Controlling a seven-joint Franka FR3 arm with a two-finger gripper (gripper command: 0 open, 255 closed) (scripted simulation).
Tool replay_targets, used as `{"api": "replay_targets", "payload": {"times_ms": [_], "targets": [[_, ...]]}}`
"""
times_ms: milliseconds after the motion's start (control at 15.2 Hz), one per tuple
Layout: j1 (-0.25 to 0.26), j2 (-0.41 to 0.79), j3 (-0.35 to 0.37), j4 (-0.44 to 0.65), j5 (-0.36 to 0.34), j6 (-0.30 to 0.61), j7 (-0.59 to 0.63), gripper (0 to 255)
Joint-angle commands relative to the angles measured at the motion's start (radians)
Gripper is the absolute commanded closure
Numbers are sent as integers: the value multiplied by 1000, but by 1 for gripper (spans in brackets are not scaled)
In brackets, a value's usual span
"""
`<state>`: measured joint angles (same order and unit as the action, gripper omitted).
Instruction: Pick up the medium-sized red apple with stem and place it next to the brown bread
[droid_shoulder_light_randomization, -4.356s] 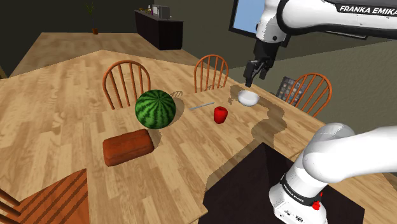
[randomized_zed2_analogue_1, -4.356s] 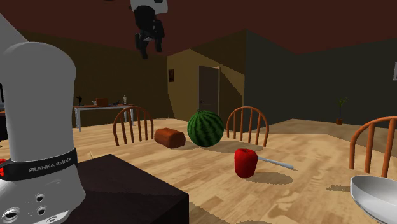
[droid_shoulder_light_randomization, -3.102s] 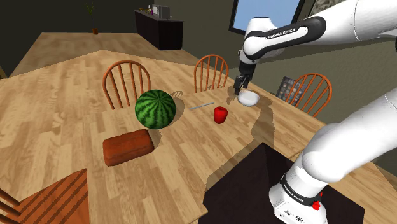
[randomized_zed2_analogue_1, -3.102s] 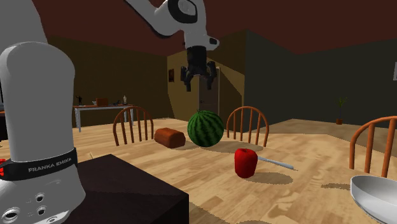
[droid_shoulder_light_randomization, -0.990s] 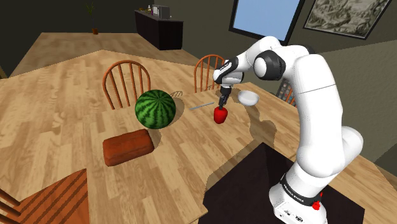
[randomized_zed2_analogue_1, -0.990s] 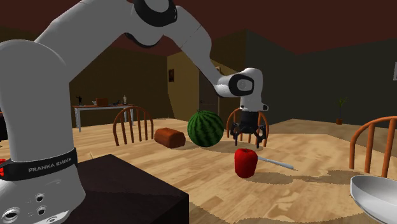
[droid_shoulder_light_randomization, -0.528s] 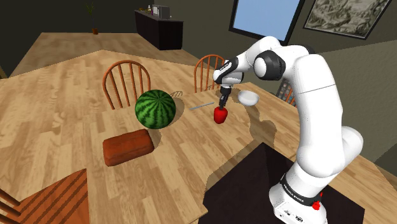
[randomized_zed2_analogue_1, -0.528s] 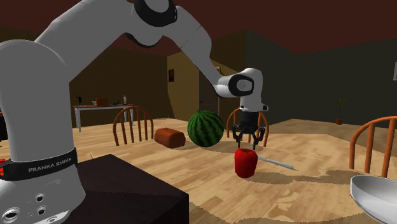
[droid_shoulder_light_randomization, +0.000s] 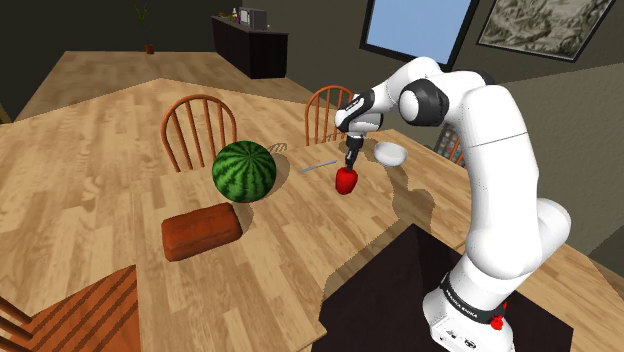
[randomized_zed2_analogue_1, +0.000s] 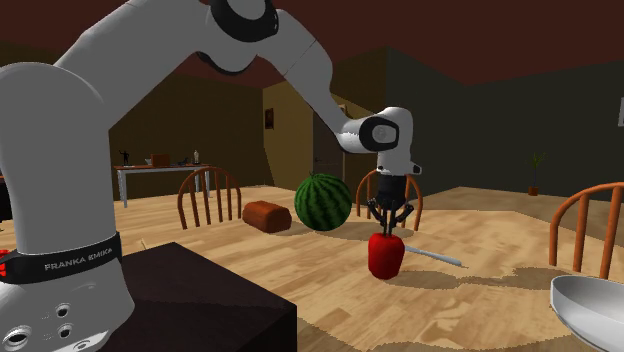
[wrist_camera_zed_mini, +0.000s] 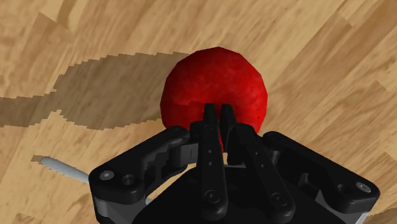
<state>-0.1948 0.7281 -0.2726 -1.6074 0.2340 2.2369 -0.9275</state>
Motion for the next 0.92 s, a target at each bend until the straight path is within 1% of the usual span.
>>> {"api": "replay_targets", "payload": {"times_ms": [0,858], "targets": [[0,0,0,-1,0,0,0,255],[15,-106,-24,10,-31,-115,17,255]]}}
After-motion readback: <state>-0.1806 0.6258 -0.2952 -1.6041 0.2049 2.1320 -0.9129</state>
